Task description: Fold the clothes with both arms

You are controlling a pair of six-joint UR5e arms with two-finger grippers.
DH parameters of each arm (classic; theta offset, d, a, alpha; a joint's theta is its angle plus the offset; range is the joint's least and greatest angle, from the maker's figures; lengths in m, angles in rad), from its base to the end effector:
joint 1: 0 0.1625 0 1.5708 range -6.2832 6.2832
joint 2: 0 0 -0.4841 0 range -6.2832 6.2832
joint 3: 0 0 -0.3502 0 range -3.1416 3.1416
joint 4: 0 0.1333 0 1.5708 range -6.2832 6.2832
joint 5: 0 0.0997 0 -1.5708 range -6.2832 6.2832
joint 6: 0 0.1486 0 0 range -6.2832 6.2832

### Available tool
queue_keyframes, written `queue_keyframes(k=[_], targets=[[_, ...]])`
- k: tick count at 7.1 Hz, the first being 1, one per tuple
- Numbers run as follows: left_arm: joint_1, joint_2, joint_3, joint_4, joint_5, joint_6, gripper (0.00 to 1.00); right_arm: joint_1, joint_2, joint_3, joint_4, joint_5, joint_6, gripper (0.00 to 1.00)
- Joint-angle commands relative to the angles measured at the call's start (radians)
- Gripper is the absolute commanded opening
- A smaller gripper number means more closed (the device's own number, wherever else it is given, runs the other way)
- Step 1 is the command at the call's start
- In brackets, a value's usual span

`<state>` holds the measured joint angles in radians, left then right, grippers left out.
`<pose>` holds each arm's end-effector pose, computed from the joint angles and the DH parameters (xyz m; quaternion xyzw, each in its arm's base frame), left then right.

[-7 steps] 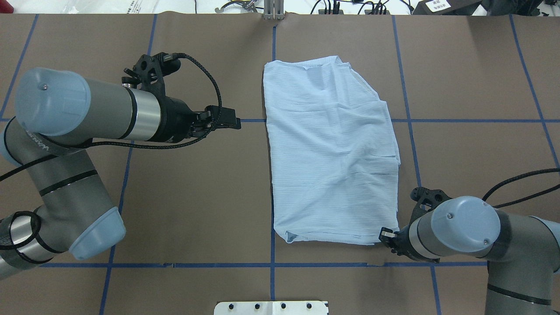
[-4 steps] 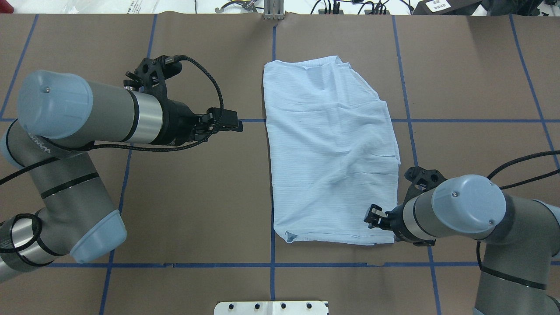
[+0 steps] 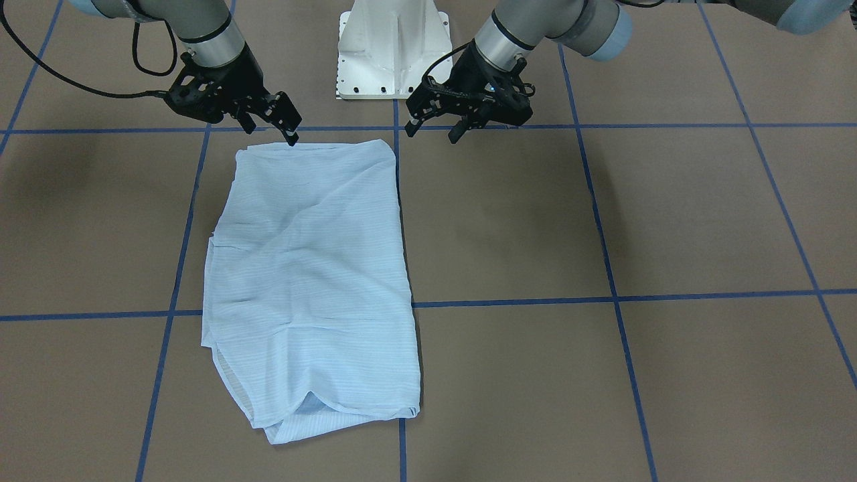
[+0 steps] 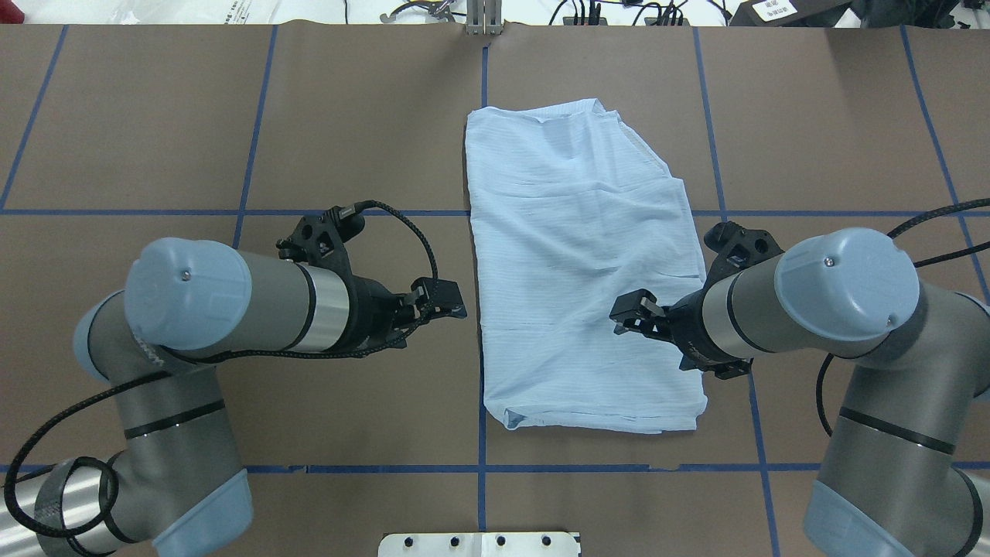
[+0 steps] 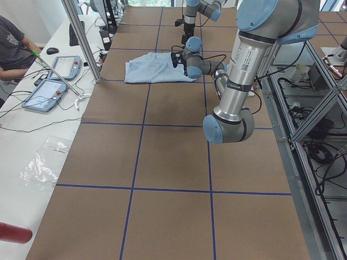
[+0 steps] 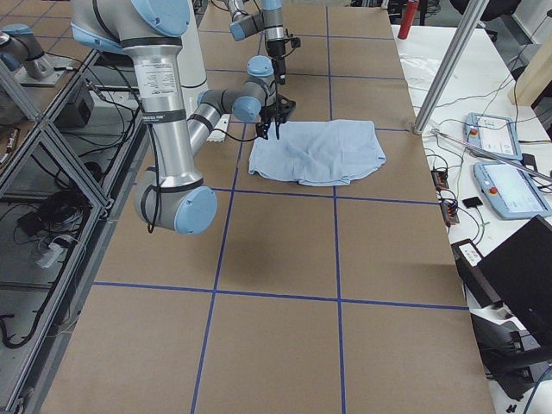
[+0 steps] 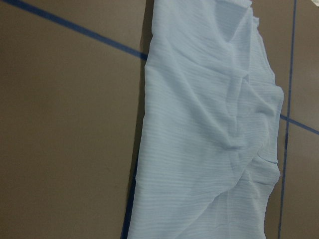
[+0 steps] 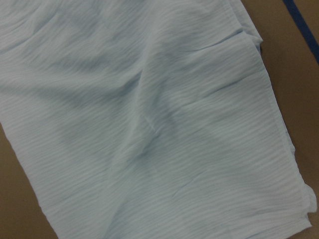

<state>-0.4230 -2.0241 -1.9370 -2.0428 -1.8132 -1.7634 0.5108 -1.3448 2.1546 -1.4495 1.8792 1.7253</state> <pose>0.5227 -0.3424 0.2857 -0.0273 0.6045 -0.1708 0.7776 -0.4132 -0.3327 0.3852 -0.0565 -0.4609 0.2232 0.8571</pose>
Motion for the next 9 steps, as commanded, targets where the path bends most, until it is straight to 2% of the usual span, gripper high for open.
queue_keyframes(k=[1,3,4,8,9], targets=[[0.071,-0.016,0.028,0.075,0.015,-0.138,0.99,0.032,0.045,0.001,0.001,0.014,-0.036,1.0],[0.072,-0.17,0.224,0.076,0.044,-0.203,0.99,0.048,0.065,-0.001,0.003,0.021,-0.036,1.0],[0.073,-0.198,0.269,0.073,0.046,-0.221,0.99,0.048,0.065,-0.001,0.003,0.026,-0.036,1.0],[0.167,-0.203,0.288,0.072,0.049,-0.251,0.97,0.054,0.064,-0.004,0.001,0.026,-0.036,1.0],[0.182,-0.208,0.289,0.072,0.049,-0.266,0.93,0.055,0.065,-0.004,0.001,0.026,-0.036,1.0]])
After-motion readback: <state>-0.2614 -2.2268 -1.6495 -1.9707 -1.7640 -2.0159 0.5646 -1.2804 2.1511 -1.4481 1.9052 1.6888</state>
